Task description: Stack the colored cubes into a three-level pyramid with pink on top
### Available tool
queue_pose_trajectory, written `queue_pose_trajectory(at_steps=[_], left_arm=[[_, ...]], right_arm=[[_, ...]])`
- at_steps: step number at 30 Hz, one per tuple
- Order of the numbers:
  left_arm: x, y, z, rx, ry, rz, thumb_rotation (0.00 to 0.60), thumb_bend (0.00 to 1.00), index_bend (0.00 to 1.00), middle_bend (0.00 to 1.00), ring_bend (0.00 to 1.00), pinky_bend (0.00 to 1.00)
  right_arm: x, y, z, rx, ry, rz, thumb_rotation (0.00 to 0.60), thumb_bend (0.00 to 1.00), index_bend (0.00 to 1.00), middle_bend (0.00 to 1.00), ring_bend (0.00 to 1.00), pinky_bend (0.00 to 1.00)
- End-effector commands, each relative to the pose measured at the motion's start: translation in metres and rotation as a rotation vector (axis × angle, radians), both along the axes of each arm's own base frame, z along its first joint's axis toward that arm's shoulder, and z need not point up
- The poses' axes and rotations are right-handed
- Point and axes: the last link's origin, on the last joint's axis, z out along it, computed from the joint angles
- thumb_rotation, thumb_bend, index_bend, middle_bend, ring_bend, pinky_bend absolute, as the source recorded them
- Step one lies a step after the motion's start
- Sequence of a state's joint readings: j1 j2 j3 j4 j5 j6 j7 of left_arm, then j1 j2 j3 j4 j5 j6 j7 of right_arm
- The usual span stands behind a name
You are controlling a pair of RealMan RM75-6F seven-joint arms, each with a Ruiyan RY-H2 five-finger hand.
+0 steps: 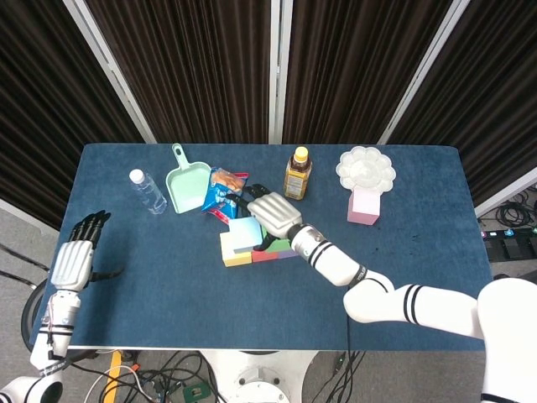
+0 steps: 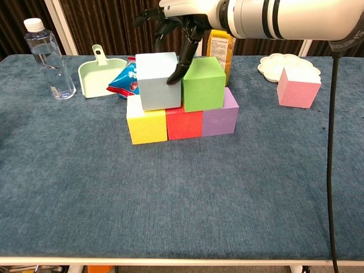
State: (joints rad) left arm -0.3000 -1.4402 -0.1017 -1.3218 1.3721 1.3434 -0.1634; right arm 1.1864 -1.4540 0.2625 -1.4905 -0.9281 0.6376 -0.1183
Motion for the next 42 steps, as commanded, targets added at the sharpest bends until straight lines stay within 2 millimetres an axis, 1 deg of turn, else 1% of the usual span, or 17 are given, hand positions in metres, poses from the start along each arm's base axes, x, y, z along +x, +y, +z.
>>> queue_pose_trajectory(at_steps=[1,8,22,42], left_arm=[[0.0003,0.0005,-0.0009,-0.006,-0.014,0.004,0.600,0.05,0.06,0.02,0.00,0.09],[0.0002,0.0027,-0.0001,-0.031,-0.062,0.029,0.600,0.06,0.06,0.02,0.00,0.09],[0.0026,0.0067,-0.0024,-0.046,-0.074,0.041,0.600,0.05,0.06,0.02,0.00,0.09],[-0.0013,0.0078,-0.0029,-0.042,-0.083,0.055,0.600,0.06,0.06,0.02,0.00,0.09]], right_arm=[[-0.0004,-0.0007,0.0005,0.005,-0.001,-0.007,0.600,0.13,0.00,0.47,0.00,0.00],[-0.0006,-0.0027,0.0018,0.032,0.006,-0.027,0.600,0.13,0.00,0.47,0.00,0.00],[-0.0016,-0.0050,0.0032,0.063,0.022,-0.065,0.600,0.15,0.00,0.47,0.00,0.00],[-0.0012,-0.0091,-0.0037,0.074,0.030,-0.084,0.600,0.16,0.00,0.47,0.01,0.00]])
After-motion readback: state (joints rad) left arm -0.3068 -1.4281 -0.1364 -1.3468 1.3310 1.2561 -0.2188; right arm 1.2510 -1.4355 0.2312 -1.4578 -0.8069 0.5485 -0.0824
